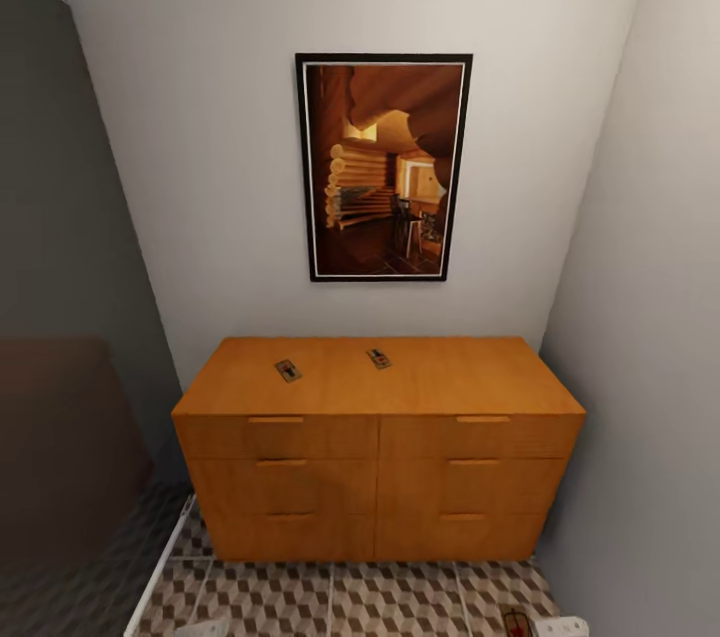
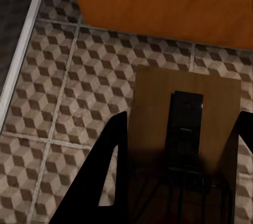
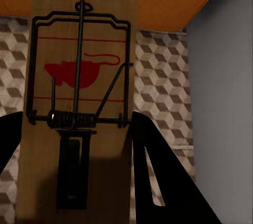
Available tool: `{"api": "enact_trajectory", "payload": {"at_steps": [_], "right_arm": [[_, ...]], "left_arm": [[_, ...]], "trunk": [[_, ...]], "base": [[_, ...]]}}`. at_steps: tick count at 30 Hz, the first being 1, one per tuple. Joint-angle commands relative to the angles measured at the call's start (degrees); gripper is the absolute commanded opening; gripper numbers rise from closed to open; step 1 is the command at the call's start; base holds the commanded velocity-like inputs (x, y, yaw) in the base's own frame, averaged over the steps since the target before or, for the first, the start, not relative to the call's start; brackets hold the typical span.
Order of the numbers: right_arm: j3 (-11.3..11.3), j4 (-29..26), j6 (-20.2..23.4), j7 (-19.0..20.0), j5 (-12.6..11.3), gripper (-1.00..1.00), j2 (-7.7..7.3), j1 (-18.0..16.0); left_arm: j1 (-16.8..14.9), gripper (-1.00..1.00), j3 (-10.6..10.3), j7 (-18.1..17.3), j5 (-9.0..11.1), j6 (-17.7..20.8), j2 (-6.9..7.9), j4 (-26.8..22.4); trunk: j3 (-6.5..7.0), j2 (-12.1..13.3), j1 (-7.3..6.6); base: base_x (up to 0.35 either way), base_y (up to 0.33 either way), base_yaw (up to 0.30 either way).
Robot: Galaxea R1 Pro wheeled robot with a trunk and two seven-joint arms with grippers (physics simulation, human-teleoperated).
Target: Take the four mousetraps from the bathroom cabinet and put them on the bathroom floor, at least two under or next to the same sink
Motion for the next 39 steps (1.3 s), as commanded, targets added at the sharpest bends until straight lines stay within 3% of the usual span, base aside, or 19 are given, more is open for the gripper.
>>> {"api": "enact_trajectory", "payload": {"at_steps": [1,39], "right_arm": [[0.51,0.22,-0.4,0.18,-0.75,-1.0,0.02,-0.06],[0.51,0.22,-0.4,0.16,-0.75,-1.0,0.02,-0.06]], "left_arm": [[-0.06,-1.0,-0.42,0.25,0.01,-0.28,-0.04,0.19],[-0.06,-1.0,-0.55,-0.21,0.05,-0.28,-0.29,0.19]], "trunk": [[-0.02,-0.05,0.02],[-0.02,-0.05,0.02]], "base": [[0.0,0.0,0.298],[0.0,0.0,0.298]]}}
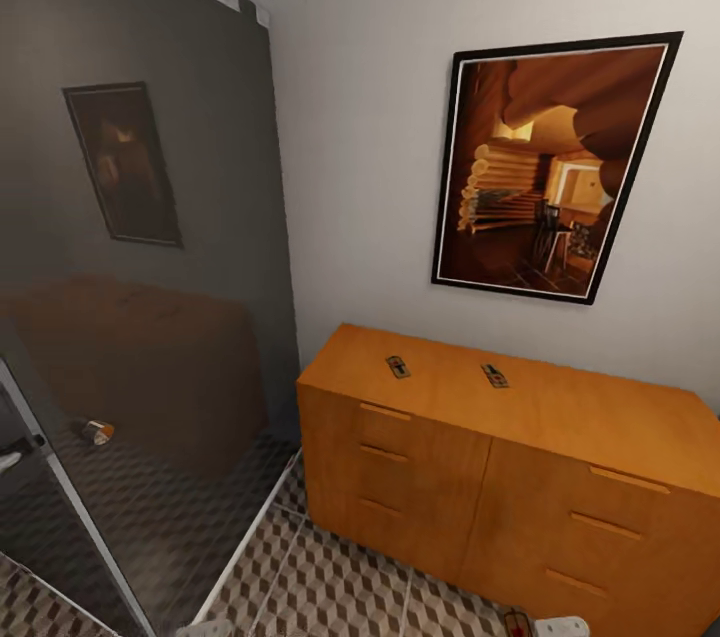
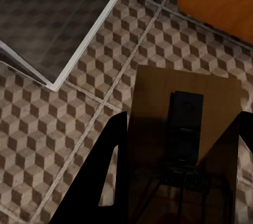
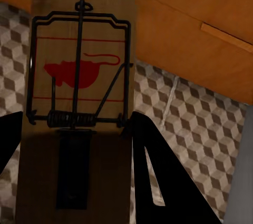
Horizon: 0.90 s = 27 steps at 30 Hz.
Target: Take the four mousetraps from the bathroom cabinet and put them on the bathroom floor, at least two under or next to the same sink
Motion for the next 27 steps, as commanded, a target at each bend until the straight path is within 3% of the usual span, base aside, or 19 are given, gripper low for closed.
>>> {"api": "enact_trajectory", "payload": {"at_steps": [1,27], "right_arm": [[0.51,0.22,-0.4,0.17,-0.75,-1.0,0.02,-0.06],[0.51,0.22,-0.4,0.17,-0.75,-1.0,0.02,-0.06]], "left_arm": [[-0.07,-1.0,-0.43,0.22,0.07,-0.28,-0.04,0.2],[-0.07,-1.0,-0.48,0.22,0.13,-0.28,-0.04,0.2]], "trunk": [[-0.02,-0.05,0.02],[-0.02,-0.05,0.02]], "base": [[0.0,0.0,0.298],[0.0,0.0,0.298]]}}
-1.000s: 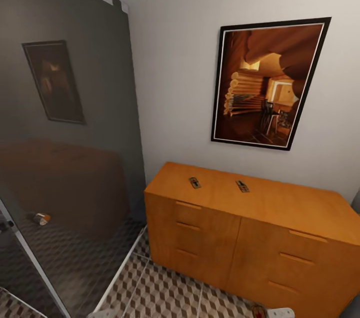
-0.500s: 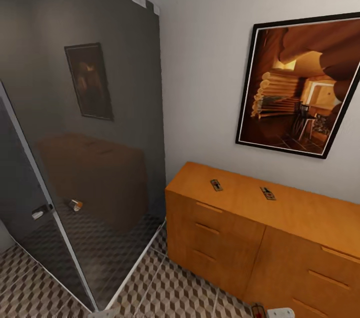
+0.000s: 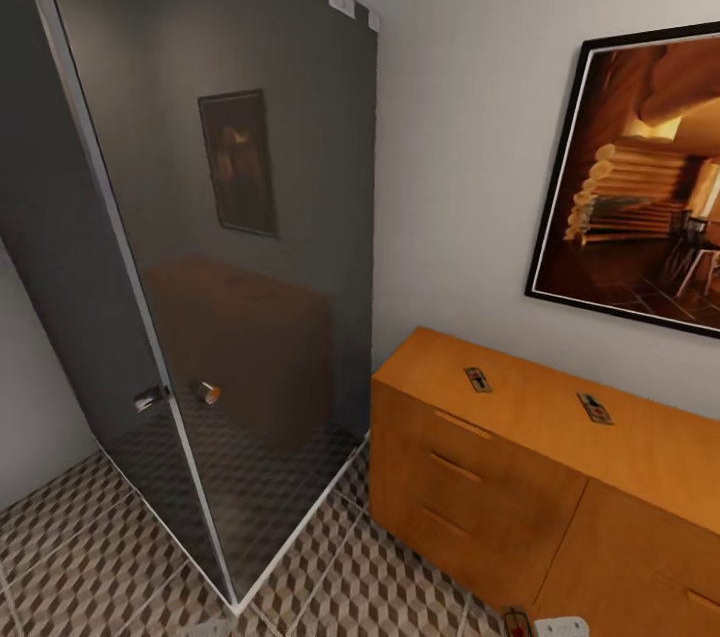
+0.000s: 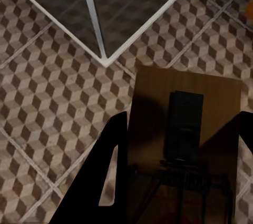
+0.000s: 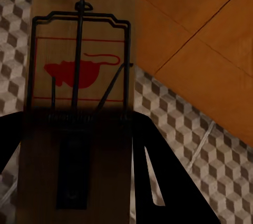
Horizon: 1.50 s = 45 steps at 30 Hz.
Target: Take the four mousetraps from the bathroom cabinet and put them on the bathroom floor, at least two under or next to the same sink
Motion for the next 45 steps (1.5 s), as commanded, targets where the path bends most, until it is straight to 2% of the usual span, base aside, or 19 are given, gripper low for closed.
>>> {"api": "enact_trajectory", "payload": {"at_steps": [1,45], "right_arm": [[0.51,0.22,-0.4,0.16,-0.75,-1.0,0.02,-0.06],[0.51,0.22,-0.4,0.15,-0.75,-1.0,0.02,-0.06]], "left_arm": [[-0.06,-1.0,-0.43,0.2,0.07,-0.28,-0.04,0.2],[0.02,-1.0,-0.43,0.13,0.07,-0.28,-0.13,0.2]], "trunk": [[-0.02,-0.05,0.02],[-0.02,-0.05,0.02]], "base": [[0.0,0.0,0.298],[0.0,0.0,0.298]]}}
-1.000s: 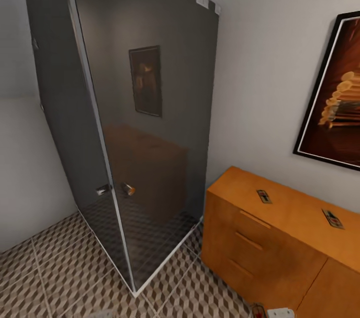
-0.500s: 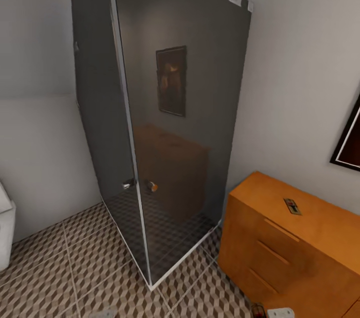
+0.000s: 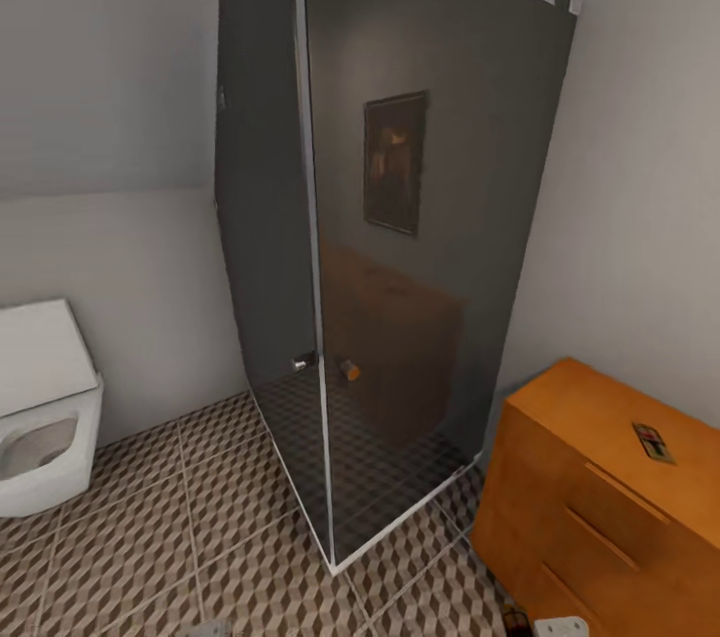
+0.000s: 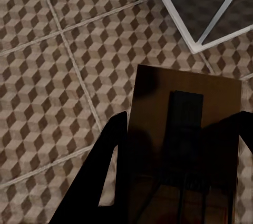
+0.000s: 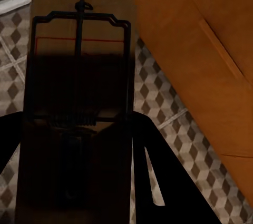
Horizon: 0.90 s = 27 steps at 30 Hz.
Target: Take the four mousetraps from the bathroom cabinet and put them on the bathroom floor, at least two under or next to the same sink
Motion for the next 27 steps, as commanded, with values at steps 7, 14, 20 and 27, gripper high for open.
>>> {"api": "enact_trajectory", "payload": {"at_steps": [7,14,20,27], "right_arm": [[0.52,0.22,-0.4,0.17,-0.75,-1.0,0.02,-0.06],[0.51,0.22,-0.4,0.18,-0.75,-1.0,0.02,-0.06],[0.51,0.22,-0.4,0.19,-0.75,-1.0,0.02,-0.06],[0.51,0.22,-0.4,0.2,-0.75,-1.0,0.02,-0.06]], "left_arm": [[-0.07,-1.0,-0.43,0.21,0.08,-0.28,-0.04,0.2],[-0.06,-1.0,-0.43,0.21,0.08,-0.28,-0.05,0.2],[-0.06,-1.0,-0.43,0.21,0.08,-0.28,-0.04,0.2],[-0.06,-1.0,-0.43,0.21,0.08,-0.28,-0.04,0.2]], "trunk": [[-0.02,-0.05,0.02],[-0.02,-0.05,0.02],[-0.02,-0.05,0.02],[-0.02,-0.05,0.02]], "base": [[0.0,0.0,0.298],[0.0,0.0,0.298],[0.0,0.0,0.298],[0.0,0.0,0.298]]}}
